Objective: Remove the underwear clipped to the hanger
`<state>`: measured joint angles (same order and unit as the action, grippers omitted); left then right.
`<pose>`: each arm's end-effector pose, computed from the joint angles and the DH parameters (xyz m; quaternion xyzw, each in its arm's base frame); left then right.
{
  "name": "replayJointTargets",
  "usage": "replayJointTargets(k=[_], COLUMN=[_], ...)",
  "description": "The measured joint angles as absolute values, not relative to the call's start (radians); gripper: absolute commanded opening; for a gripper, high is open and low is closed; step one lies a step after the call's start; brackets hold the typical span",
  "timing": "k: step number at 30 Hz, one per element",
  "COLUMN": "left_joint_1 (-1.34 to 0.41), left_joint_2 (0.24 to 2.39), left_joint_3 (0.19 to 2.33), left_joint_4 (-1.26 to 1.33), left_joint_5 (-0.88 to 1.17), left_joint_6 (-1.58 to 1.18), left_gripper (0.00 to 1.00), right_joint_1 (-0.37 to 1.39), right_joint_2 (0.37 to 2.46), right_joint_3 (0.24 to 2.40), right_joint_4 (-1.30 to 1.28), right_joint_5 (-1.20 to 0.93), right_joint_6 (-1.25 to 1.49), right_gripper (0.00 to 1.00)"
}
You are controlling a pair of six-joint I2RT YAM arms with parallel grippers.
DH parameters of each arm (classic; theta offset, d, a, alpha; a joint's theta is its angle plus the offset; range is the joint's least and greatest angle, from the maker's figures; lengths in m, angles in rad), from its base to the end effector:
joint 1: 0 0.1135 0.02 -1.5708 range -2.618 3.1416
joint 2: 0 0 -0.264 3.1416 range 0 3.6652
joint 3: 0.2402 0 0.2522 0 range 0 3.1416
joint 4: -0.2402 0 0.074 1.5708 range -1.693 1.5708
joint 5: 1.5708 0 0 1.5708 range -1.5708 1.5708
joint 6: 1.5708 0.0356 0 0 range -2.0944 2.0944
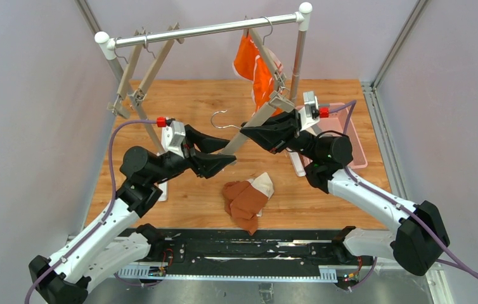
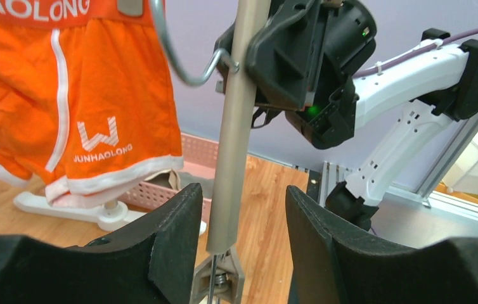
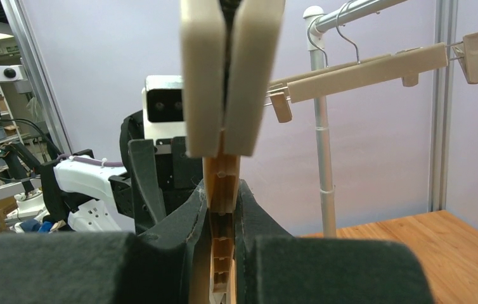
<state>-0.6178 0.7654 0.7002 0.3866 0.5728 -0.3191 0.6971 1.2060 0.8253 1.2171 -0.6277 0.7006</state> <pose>0.1328 -0.1180 0.3731 0.3101 0.5207 -0.4987 0.6197 0.1740 0.1730 0.4011 -0.2875 0.3420 0.6560 0.6083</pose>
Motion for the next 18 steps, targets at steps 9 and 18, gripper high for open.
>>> replayJointTargets(k=[9, 18], left_joint_1=[-0.618, -0.618], left_joint_2=[0.807, 0.869], left_joint_3=[0.718, 0.743], left_joint_4=[0.424, 0.456], left_joint_5=[0.580, 0.672], left_joint_6=[-0.327, -0.352], left_gripper=[0.41, 0.00], right_joint_1=[0.706, 0.712], right_joint_2=[1.206, 1.191], right_joint_3=[0.825, 0.825], right_joint_4=[1.203, 1.198], right_joint_5=[-0.628, -0.628], right_joint_6=[0.699, 0.699], right_gripper=[0.01, 0.34])
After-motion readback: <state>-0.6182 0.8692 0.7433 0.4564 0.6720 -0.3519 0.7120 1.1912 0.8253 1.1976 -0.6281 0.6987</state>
